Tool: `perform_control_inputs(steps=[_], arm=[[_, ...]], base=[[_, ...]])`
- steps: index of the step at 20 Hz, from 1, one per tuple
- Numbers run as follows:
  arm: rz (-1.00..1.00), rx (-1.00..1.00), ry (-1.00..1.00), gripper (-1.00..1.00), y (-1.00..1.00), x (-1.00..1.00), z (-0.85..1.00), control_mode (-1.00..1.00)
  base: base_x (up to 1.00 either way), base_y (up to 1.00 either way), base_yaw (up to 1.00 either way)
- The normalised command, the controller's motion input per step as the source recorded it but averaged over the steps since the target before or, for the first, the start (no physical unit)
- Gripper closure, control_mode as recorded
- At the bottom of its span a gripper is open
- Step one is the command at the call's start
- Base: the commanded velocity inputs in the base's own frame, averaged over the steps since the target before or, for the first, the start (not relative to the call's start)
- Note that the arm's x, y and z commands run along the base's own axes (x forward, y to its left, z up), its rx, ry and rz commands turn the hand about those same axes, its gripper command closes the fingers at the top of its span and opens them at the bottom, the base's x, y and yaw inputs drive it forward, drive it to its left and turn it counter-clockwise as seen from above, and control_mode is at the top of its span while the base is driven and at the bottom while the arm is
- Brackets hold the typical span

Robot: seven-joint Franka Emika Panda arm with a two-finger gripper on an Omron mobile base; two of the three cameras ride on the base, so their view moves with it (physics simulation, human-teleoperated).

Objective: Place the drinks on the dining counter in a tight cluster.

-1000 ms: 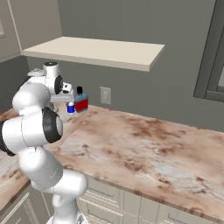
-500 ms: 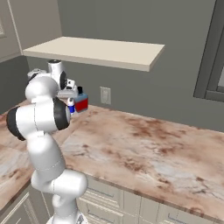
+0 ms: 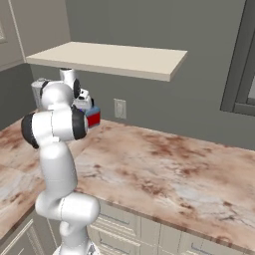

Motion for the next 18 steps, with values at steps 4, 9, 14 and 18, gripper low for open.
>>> perform_control_inputs(steps=[4,9,14,18], arm=[[-0.04,0.01,0.05,-1.00,0.00,0.18,-0.38,-1.00],[0.00,0.07,0.00,-1.00,0.00,0.08,-0.09,-1.00],[-0.07,0.02,0.00,-1.00,0.03,0.16,-0.07,-1.00],[-0.13,0.00,0.00,-1.00,0.01,0.26,-0.18,-1.00]], base=[[0.00,0.00,0.00],[0.00,0.00,0.00],[0.00,0.00,0.00],[0.00,0.00,0.00]])
